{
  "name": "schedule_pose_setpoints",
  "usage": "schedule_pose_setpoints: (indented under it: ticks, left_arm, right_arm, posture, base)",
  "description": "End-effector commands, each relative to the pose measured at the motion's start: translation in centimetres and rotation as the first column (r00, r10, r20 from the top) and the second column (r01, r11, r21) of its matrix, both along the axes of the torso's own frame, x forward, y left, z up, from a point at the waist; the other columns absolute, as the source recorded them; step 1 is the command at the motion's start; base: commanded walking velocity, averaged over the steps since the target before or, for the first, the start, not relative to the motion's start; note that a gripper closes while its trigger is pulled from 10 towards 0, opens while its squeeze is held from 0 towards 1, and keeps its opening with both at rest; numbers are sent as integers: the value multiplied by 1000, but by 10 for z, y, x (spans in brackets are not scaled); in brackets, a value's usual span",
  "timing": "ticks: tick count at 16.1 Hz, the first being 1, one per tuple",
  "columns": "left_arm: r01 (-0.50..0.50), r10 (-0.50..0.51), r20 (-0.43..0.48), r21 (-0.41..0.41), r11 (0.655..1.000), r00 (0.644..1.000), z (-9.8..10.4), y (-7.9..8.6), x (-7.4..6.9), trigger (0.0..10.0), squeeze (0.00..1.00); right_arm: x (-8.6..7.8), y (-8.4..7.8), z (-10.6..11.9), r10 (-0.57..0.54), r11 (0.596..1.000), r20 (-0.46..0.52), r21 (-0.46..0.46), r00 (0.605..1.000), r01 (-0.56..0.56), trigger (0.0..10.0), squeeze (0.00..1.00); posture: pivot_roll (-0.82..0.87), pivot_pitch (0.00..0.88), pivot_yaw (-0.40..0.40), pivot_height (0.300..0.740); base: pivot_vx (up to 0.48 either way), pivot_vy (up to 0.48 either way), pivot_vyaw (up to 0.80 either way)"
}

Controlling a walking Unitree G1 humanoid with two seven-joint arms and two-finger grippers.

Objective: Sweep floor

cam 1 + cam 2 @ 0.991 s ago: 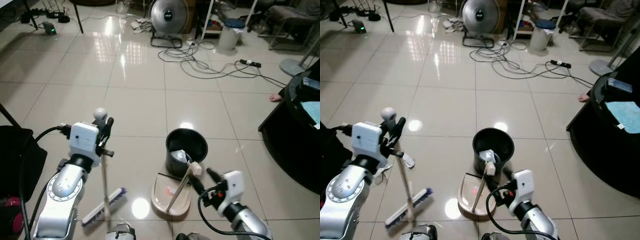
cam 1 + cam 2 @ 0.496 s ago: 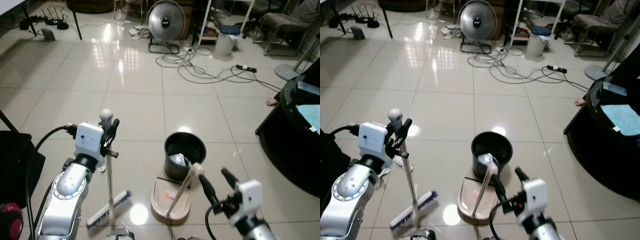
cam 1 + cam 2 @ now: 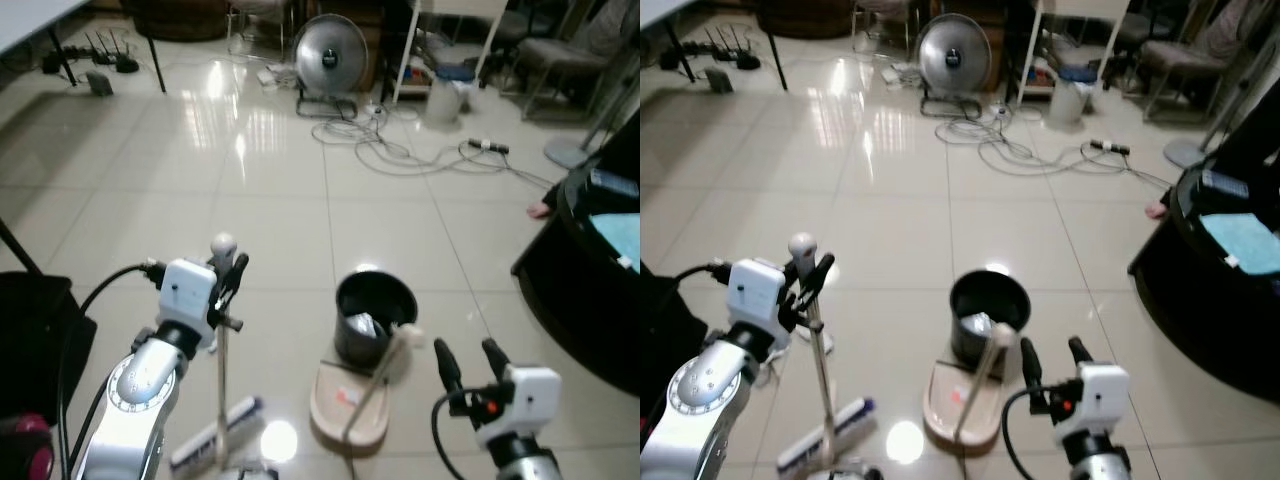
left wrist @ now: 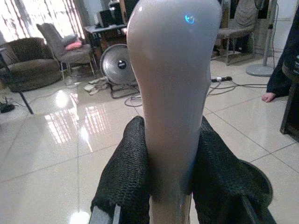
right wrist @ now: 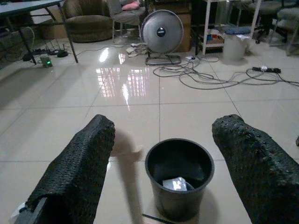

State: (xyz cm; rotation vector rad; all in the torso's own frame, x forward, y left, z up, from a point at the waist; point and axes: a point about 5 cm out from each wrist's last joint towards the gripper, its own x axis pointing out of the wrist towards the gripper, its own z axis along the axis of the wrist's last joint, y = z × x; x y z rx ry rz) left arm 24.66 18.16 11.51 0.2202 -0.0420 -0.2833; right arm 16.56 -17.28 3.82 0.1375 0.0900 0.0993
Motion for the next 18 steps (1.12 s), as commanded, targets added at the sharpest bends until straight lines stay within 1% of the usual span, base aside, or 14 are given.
schedule_pose_setpoints:
  ticks: [1, 4, 5, 6, 7, 9, 11, 12, 13, 14, 15, 16, 17, 18]
  left_arm:
    - [1, -1, 29, 14, 1000, 1000, 3, 3, 0, 10000, 0]
    - [-2, 1, 25, 22, 1000, 1000, 1, 7, 1, 10000, 0]
    - [-2, 1, 26, 24, 1000, 1000, 2, 8, 2, 10000, 0]
    - [1, -2, 34, 27, 1000, 999, 4, 8, 3, 10000, 0]
    - [2, -3, 36, 27, 1000, 999, 5, 8, 3, 10000, 0]
    - [16, -22, 70, 87, 996, 997, 11, 4, 4, 10000, 0]
    - [35, -44, 91, 99, 994, 995, 16, -1, 5, 10000, 0]
    - [27, -34, 89, 80, 996, 995, 17, -2, 6, 10000, 0]
    - [22, -26, 80, 44, 999, 996, 17, -2, 7, 10000, 0]
    - [16, -19, 72, 30, 999, 997, 17, -2, 8, 10000, 0]
    - [15, -17, 74, 32, 999, 997, 19, -3, 9, 10000, 0]
    - [17, -20, 77, 37, 999, 997, 19, -4, 9, 10000, 0]
    - [24, -27, 81, 40, 999, 996, 21, -6, 10, 10000, 0]
    - [28, -31, 85, 40, 999, 996, 22, -7, 11, 10000, 0]
  right_arm:
    - [-1, -7, -9, -7, 1000, -13, -8, 1000, 7, 10000, 0]
    - [4, -23, -22, -11, 1000, -26, -18, 1000, 11, 10000, 0]
    - [7, -25, -23, -3, 1000, -22, -29, 1000, 3, 10000, 0]
    - [13, -23, -24, 10, 999, -16, -32, 1000, -10, 10000, 0]
    - [14, -22, -25, 14, 999, -13, -33, 1000, -15, 10000, 0]
    - [19, -26, -40, 17, 999, -41, -26, 999, -18, 10000, 0]
    - [22, -30, -49, 11, 1000, -67, -20, 998, -12, 10000, 0]
    - [21, -36, -57, 2, 1000, -98, -14, 995, -4, 10000, 0]
    - [17, -43, -63, -8, 1000, -125, -12, 992, 6, 10000, 0]
    - [15, -46, -65, -13, 1000, -137, -11, 990, 12, 10000, 0]
    - [7, -59, -71, -28, 1000, -176, -10, 984, 27, 10000, 0]
    - [3, -65, -73, -36, 999, -191, -9, 981, 35, 10000, 0]
    - [-3, -78, -76, -47, 999, -213, -9, 976, 46, 10000, 0]
    - [-6, -84, -75, -56, 998, -220, -24, 974, 51, 10000, 0]
  posture:
    - [59, 45, -23, 740]
    - [63, 48, -22, 740]
    - [64, 48, -22, 740]
    - [66, 48, -18, 740]
    - [66, 48, -18, 740]
    - [65, 47, -14, 740]
    - [62, 46, -8, 740]
    - [61, 50, -6, 740]
    - [59, 49, -4, 740]
    - [57, 50, -1, 740]
    - [54, 52, 3, 740]
    - [54, 52, 3, 740]
    - [53, 55, 5, 740]
    - [54, 56, 6, 740]
  base:
    - [0, 326, 0]
    - [0, 329, 0]
    - [0, 326, 0]
    - [0, 330, 0]
    - [0, 330, 0]
    - [0, -161, 0]
    - [0, -401, 0]
    - [0, -480, 0]
    - [0, 0, 0]
    - [0, 0, 0]
    - [0, 0, 0]
    - [0, 0, 0]
    - [0, 0, 0]
    - [0, 0, 0]
